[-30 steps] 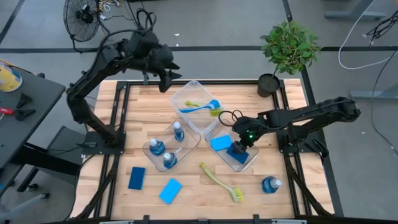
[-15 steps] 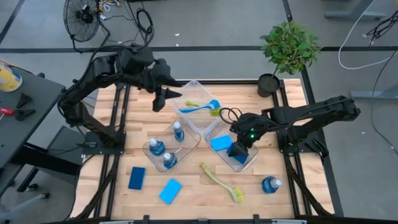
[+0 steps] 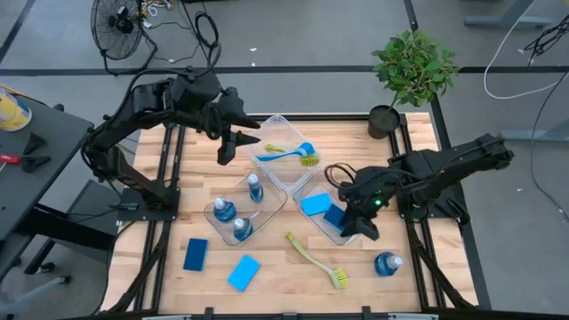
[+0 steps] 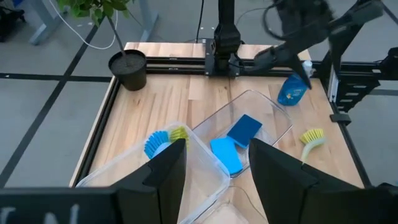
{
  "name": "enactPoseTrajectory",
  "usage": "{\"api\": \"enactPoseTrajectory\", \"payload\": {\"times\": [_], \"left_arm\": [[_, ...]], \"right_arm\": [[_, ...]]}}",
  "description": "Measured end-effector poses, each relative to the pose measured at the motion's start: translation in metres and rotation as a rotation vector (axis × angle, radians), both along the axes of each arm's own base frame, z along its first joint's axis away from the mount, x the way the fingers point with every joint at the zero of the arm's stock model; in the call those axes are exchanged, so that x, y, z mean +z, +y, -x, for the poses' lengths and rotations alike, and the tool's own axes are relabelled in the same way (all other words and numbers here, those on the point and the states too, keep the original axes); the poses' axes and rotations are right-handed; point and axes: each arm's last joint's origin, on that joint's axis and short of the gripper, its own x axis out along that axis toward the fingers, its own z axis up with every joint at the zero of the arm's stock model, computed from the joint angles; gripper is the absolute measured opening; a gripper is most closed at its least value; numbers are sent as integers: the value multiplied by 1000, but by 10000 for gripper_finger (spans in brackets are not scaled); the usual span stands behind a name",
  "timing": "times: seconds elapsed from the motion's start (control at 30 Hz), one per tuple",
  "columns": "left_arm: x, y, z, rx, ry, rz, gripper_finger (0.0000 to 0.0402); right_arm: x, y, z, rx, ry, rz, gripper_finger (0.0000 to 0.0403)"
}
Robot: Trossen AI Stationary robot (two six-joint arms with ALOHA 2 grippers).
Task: Pick & Place Kitchen Sink Supplies
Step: Put the blue dishwashing liquid into the left transparent bin
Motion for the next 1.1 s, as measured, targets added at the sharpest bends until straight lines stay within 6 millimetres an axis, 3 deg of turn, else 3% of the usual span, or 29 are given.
{"api": "enactPoseTrajectory", "payload": {"times": [0.57,1.1], "left_arm": [[0,0,0,6,3,-13,179],[0,1,0,17,3,-9,179]], "right_arm": [[-14,47,56,157,413,83,203],[-19,74,93,83,505,231,203]]}}
